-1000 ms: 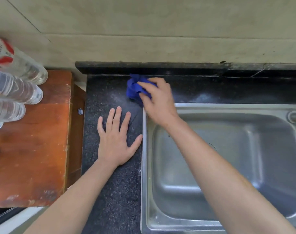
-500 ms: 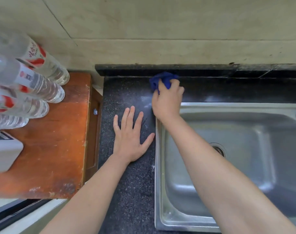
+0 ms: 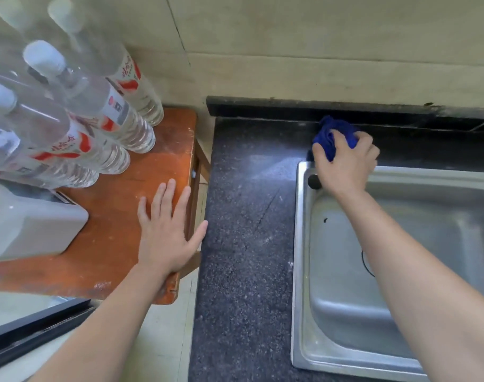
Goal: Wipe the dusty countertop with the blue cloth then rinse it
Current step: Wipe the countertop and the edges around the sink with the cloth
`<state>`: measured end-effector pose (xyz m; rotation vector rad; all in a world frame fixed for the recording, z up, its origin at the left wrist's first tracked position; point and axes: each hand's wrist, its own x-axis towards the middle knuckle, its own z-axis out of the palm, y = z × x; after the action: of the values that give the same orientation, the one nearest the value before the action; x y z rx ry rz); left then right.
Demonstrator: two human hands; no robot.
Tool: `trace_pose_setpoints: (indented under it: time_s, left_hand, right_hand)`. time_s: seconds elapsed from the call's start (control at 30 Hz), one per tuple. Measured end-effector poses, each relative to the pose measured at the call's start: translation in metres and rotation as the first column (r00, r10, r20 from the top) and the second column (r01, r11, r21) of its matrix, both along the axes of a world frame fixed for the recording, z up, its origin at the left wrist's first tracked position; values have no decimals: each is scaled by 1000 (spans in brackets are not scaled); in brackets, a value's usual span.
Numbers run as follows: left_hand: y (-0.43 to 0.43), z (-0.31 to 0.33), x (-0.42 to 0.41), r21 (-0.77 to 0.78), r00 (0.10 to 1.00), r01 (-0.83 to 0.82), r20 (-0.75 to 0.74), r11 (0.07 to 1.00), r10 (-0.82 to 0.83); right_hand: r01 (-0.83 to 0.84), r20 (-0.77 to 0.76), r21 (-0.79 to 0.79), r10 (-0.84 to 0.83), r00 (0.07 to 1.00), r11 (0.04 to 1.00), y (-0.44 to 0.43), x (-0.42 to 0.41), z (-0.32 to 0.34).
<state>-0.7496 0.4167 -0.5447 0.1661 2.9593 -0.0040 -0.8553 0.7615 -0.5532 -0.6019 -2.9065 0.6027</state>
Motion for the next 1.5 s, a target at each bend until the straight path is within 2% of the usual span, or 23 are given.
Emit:
trace_pose_setpoints:
  time_s: [0.1, 0.23, 0.33, 0.4, 0.47, 0.5, 0.6, 0.7, 0.77, 0.87, 0.97, 1.0, 1.03, 1.07, 1.13, 1.2, 1.23, 1.3, 1.4, 1.5]
  left_hand:
    - [-1, 1, 0, 18, 1000, 1, -10, 1000, -1]
    - [-2, 0, -1, 41, 1000, 3, -31, 999, -2]
    - [-1, 1, -1, 38, 1000, 2, -26, 999, -1]
    - [-1, 2, -3, 41, 1000, -2, -16, 999, 3]
    - [-2, 2, -3, 35, 1000, -8, -16, 999, 8]
    - [-2, 2, -3, 29, 1000, -7, -10, 1000, 7]
    - [-2, 2, -4, 31, 1000, -2, -1, 1000, 2]
    - [-1, 3, -4, 23, 1000, -5, 0, 1000, 5]
    - [0, 3, -3, 13, 1000, -6, 3, 1000, 5]
    - [0, 5, -4, 13, 1000, -12, 7, 1000, 12]
    - [2, 5, -3, 8, 1000, -19, 8, 1000, 19]
    - [2, 5, -3, 4, 1000, -19, 8, 1000, 19]
    - [2, 6, -3, -2, 1000, -17, 11, 1000, 17]
    - [2, 6, -3, -8, 1000, -16, 13, 1000, 16]
    - [2, 6, -4, -12, 1000, -20, 18, 1000, 20]
    - [2, 6, -4, -15, 999, -19, 27, 1000, 19]
    - [2, 5, -4, -15, 1000, -17, 26, 1000, 18]
    - [2, 5, -5, -12, 1000, -19, 22, 1000, 19]
    - [3, 4, -4, -16, 1000, -15, 22, 1000, 16]
    - [1, 3, -4, -37, 999, -12, 29, 999, 13]
  right_hand:
    - [-99, -41, -5, 98, 994, 995, -81, -15, -5]
    - [-416, -29, 22, 417, 909, 909, -182, -29, 0]
    - [-587, -2, -140, 592, 806, 797, -193, -44, 7]
    - [-575, -106, -230, 567, 817, 786, -159, -46, 12]
    - [-468, -218, -219, 425, 878, 856, -107, -42, 14]
    - [-384, -215, -192, 343, 914, 903, -81, -38, 13]
    - [-198, 21, -2, 198, 980, 980, -44, -24, 8]
    - [-193, 40, 99, 189, 981, 976, -75, -23, -5]
    - [-225, 20, 89, 224, 974, 970, -115, -30, -8]
    - [-411, 30, 105, 410, 912, 906, -165, -39, -5]
    - [-640, 28, -8, 640, 768, 768, -177, -48, 5]
    - [-666, -10, -74, 667, 745, 742, -169, -49, 9]
    - [-649, -73, -133, 645, 760, 749, -154, -48, 14]
    - [-597, -149, -163, 579, 802, 786, -134, -45, 16]
    - [-391, -237, -166, 348, 907, 905, -80, -38, 14]
    - [-112, -160, -126, 91, 983, 986, -33, -23, 9]
    - [18, -102, -75, -26, 994, 997, -21, -17, 6]
    - [106, -45, 31, -105, 994, 994, -31, -11, -3]
    - [-1, -71, 21, 2, 997, 1000, -87, -25, -8]
    - [-313, -36, 50, 315, 949, 948, -148, -28, -4]
